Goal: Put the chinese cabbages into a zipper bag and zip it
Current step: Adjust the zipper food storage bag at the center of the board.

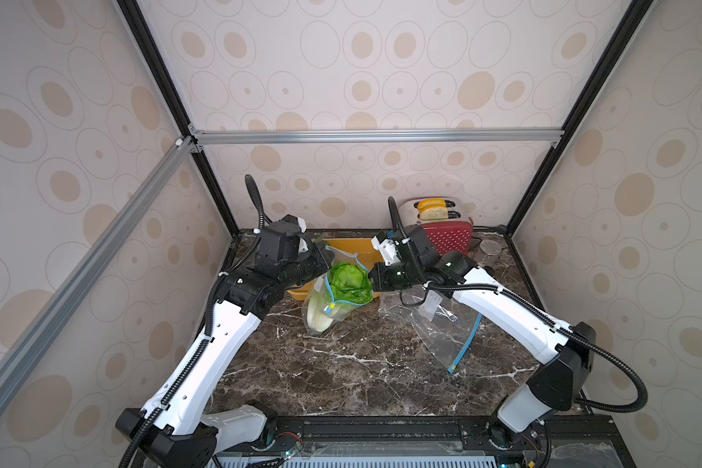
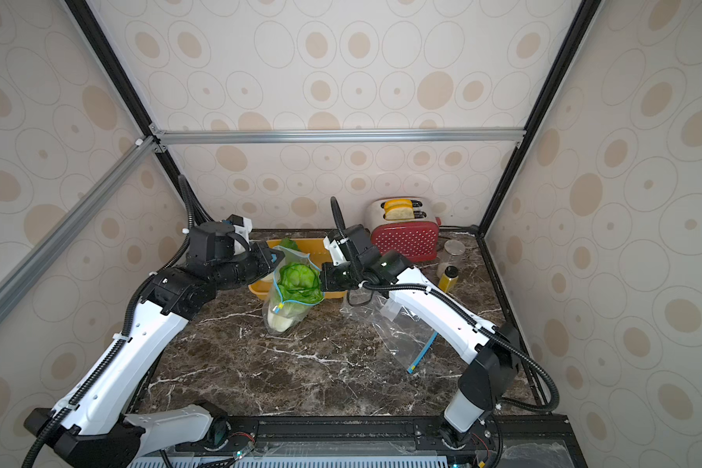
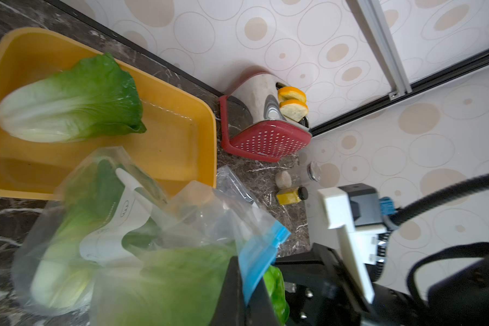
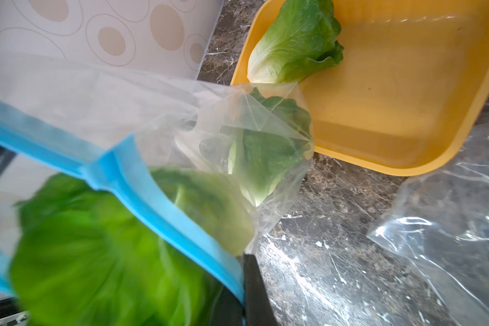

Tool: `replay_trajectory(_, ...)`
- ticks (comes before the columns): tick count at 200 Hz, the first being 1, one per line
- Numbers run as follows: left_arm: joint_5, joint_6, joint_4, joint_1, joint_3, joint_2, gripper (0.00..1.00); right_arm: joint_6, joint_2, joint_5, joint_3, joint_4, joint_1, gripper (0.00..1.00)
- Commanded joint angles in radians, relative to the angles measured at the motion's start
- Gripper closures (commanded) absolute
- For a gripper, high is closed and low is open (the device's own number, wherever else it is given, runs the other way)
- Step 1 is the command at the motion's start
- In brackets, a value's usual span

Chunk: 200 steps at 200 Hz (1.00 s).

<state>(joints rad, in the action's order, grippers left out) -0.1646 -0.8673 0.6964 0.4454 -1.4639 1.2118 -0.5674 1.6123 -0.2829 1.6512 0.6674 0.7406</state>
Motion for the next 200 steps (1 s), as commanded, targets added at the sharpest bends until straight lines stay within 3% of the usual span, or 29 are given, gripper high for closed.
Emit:
replay_trajectory(1,0.107,0.092,0.121,0.002,-0.103,-0.008,1.0,0.039,-0.074,0.049,0.105,0.118,0.008,1.0)
replay_trajectory(68,-0.057,0.101,0.108,0.005,-0.187,0.103,1.0,0.006,-0.078,-0.026,0.244,0.178,0.054,1.0)
replay_trajectory(111,-0.118,0.133,0.059,0.013,-0.169,0.153,1.0,-0.11,-0.158,0.042,0.041,0.012,0.029,1.0)
replay_trajectory(134,-0.111,0.166,0.064,0.012,-0.168,0.166,0.94,-0.166,-0.196,0.096,-0.039,-0.092,0.019,1.0)
replay_trajectory(161,-0.083,0.244,0.076,0.01,-0.2,0.148,0.74,-0.264,-0.247,0.126,-0.127,-0.223,-0.02,1.0)
replay_trajectory(200,0.037,0.498,0.037,-0.002,-0.104,-0.004,0.46,-0.329,-0.304,0.248,-0.172,-0.263,-0.024,1.0)
